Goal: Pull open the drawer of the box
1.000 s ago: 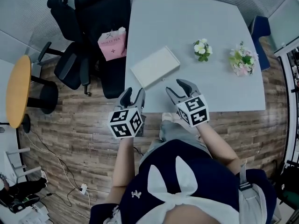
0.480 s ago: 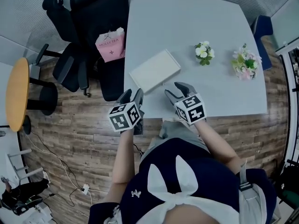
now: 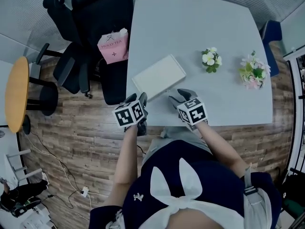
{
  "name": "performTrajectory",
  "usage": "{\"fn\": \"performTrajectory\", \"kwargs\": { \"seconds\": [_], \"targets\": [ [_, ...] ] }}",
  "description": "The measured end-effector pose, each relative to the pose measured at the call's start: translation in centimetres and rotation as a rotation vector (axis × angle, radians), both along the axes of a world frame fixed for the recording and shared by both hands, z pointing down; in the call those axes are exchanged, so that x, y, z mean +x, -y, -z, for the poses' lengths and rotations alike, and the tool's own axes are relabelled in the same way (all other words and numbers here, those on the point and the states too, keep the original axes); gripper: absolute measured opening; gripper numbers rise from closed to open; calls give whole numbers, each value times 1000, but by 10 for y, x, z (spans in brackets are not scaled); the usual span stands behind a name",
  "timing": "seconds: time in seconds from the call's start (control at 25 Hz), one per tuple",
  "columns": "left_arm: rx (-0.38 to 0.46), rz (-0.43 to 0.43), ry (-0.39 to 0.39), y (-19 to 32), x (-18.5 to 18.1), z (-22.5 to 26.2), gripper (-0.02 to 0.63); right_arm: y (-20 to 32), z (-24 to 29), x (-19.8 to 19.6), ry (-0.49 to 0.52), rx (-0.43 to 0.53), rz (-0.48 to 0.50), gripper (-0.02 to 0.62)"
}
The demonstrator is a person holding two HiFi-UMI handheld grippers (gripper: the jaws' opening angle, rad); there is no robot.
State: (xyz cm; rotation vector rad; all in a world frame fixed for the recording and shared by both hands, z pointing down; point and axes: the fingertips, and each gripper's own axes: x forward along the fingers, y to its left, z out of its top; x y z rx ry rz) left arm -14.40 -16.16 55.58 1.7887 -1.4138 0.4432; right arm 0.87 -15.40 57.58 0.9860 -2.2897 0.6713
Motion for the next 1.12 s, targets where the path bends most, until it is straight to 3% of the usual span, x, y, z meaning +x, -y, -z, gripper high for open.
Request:
{"fn": "performTrajectory", "kwargs": {
  "seconds": [0.36, 0.6, 0.88, 1.12],
  "targets": [
    [-92, 23, -13, 12, -1, -33, 190, 12, -41, -7, -56, -76, 38, 210],
    [-144, 20, 35, 9, -4, -51, 172, 15, -60, -10, -82, -116, 54, 212],
    [-150, 24, -95, 9, 3, -56, 146, 18, -71, -14, -89, -156, 59, 207],
    [-159, 6, -109, 10, 4, -56, 141, 22, -79, -18, -86, -181, 63, 195]
  ]
}}
